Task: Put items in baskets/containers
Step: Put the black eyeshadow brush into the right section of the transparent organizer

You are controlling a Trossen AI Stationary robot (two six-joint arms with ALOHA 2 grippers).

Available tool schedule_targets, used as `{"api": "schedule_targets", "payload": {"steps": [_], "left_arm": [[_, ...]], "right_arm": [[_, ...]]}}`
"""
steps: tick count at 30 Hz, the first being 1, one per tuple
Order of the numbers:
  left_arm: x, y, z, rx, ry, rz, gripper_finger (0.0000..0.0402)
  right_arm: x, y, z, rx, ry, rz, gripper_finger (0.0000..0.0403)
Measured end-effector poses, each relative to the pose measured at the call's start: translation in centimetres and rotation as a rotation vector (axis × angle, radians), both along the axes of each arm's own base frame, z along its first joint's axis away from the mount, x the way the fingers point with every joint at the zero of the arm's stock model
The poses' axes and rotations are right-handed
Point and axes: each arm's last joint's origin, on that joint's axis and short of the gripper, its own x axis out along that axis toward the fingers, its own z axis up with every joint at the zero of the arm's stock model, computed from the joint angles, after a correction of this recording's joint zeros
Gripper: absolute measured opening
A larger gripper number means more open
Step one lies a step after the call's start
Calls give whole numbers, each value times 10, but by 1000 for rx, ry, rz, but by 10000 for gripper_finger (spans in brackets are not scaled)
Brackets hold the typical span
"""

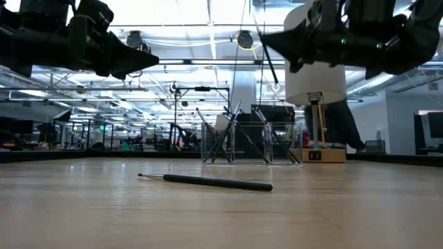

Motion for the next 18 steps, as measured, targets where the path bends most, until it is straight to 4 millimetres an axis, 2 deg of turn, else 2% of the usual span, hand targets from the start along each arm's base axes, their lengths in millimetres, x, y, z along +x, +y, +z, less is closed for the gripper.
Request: {"api": "schedule_targets", "payload": {"steps": [4, 8, 11, 18], "left_arm": [[0, 0, 0, 3, 2, 0, 21], [0, 0, -1, -18, 11, 0, 21], [0, 0, -2, -54, 14, 0, 21], [0, 0, -2, -62, 10, 0, 21]], "right_arm": [[-2, -7, -14, 9, 5, -31, 0], [-13, -11, -24, -14, -51, -59, 0], [-20, -16, -35, 11, -25, -83, 0], [-20, -18, -41, 20, 18, -96, 0]]}}
